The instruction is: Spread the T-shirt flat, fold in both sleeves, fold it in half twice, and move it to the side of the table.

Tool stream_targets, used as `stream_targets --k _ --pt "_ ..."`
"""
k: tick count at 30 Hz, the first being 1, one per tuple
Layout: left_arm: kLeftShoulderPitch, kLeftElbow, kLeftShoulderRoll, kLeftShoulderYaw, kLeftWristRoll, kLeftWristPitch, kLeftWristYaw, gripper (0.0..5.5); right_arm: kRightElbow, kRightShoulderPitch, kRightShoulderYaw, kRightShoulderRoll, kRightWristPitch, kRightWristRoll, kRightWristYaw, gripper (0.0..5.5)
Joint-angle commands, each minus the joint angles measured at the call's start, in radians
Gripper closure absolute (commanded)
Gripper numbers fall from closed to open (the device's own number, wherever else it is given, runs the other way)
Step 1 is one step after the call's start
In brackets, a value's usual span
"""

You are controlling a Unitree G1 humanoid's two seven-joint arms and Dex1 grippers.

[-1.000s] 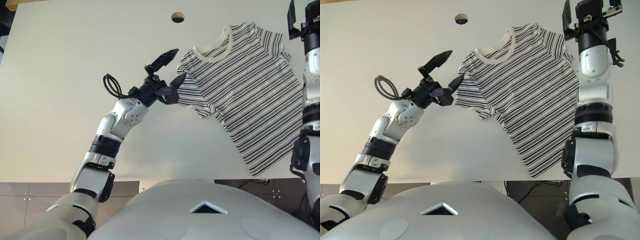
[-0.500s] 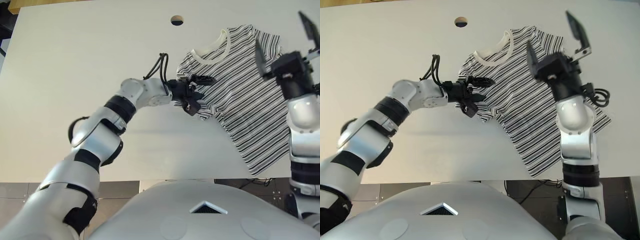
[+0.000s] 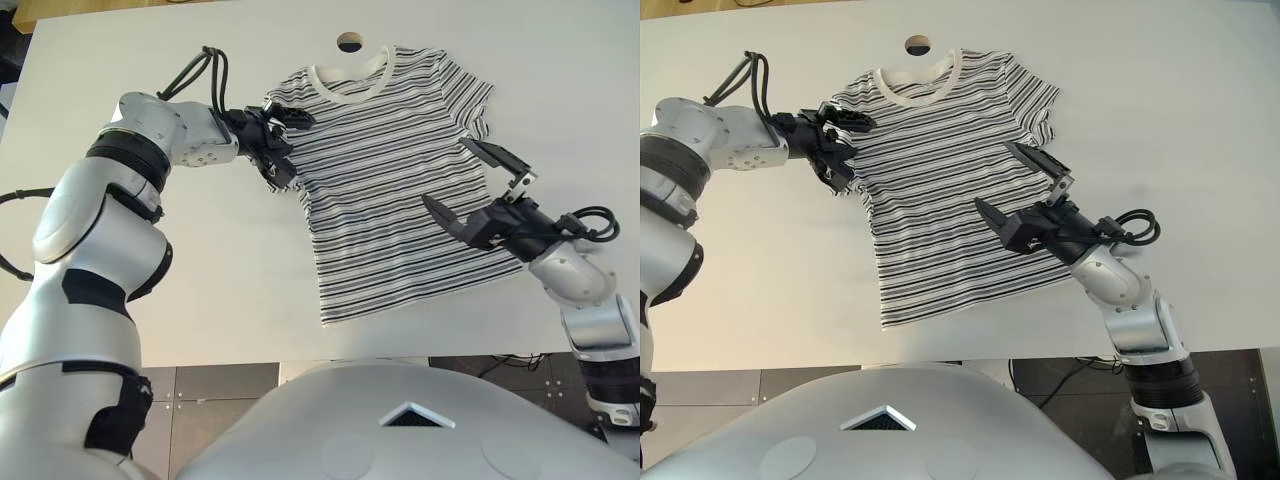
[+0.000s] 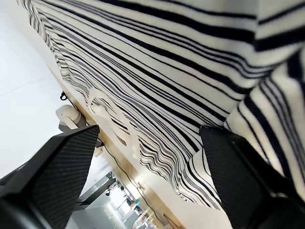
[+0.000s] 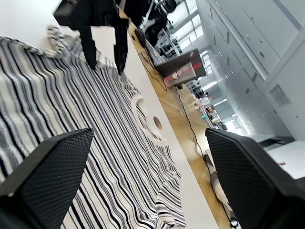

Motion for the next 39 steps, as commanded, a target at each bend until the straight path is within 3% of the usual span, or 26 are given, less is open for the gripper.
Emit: stream_targets --k 1,6,12,16,21,32,36,39 --pt "-0.037 0.029 -0.004 0.015 -0.001 0.011 0.135 1.54 -0.001 -0.035 0.004 0.012 0.001 0.002 0.012 1.17" --pt "-0.021 -0.085 0.143 0.132 -0.077 0.012 0.259 1.54 -0.003 -0.018 -0.047 -0.023 -0.002 -0.005 0.015 1.17" --pt "0.228 -0.38 0.326 0.289 -0.204 0.061 0.228 1.54 0.093 0.11 -0.116 -0.18 -0.063 -0.121 0.037 1.17" --pt "0.416 -0.549 0.308 0.452 -0.373 0.127 0.228 1.54 0.152 0.216 -0.04 -0.242 -0.119 -0.177 0.094 1.17" --pt "0.577 -0.656 0.285 0.514 -0.438 0.161 0.155 1.54 0.18 0.258 0.019 -0.273 -0.175 -0.213 0.115 1.17" --pt "0.701 -0.642 0.401 0.599 -0.44 0.11 0.036 1.54 -0.019 0.571 -0.152 -0.298 -0.172 -0.131 0.077 1.17" --pt "0.699 -0.632 0.38 0.606 -0.438 0.106 0.025 1.54 -0.021 0.54 -0.155 -0.28 -0.169 -0.133 0.071 1.17" --pt "0.663 -0.579 0.356 0.592 -0.419 0.12 0.013 1.54 -0.106 0.494 -0.184 -0.218 -0.2 0.032 0.025 1.17"
